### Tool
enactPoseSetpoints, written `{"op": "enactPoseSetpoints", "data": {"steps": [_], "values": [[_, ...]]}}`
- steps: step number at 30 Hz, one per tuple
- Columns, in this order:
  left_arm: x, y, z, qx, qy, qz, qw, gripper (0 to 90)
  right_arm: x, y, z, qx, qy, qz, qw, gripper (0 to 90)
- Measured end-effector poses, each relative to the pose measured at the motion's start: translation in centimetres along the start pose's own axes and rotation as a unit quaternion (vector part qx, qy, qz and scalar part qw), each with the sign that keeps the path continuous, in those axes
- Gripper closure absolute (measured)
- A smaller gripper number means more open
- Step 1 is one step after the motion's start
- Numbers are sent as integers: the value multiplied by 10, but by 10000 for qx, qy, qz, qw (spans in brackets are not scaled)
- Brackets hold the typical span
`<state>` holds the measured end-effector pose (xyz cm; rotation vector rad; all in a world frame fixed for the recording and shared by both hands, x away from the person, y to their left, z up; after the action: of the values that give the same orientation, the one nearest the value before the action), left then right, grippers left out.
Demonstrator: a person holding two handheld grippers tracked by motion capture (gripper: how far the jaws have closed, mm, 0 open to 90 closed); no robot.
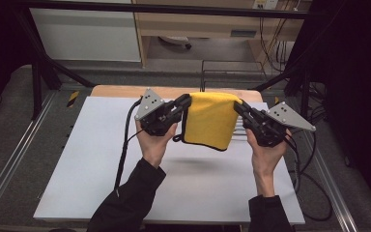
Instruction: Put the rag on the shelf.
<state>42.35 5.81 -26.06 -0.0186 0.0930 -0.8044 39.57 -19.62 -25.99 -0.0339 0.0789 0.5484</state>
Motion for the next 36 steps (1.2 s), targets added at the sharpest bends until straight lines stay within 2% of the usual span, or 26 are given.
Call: {"op": "enactPoseSetpoints", "data": {"steps": [8, 13, 21, 32, 36], "values": [[8, 1, 19, -81, -165, -43, 9998, 803, 1, -6, 21, -73, -163, -121, 9998, 838], [12, 0, 35, -37, -249, -24, 9997, 803, 1, -10, 36, -162, -249, -198, 9994, 838], [21, -2, 54, -58, -360, -22, 9993, 803, 2, -18, 57, -140, -373, -355, 9986, 838], [35, -5, 81, 38, -500, 7, 9987, 803, 4, -30, 81, -142, -563, -498, 9971, 839], [38, -6, 90, 158, -520, 17, 9985, 802, 5, -35, 89, -110, -613, -525, 9967, 839]]}}
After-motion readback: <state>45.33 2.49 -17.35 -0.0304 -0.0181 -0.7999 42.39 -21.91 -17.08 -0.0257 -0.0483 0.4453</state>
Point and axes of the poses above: each handheld gripper's, and its own axes: x roughly forward along the jaws, z roughly out of its top, y roughly to its left, the point moved 3 cm from there along x, roughly forward along the jaws, and after that the axes turned 3 degrees about y, right-handed, at the moved point
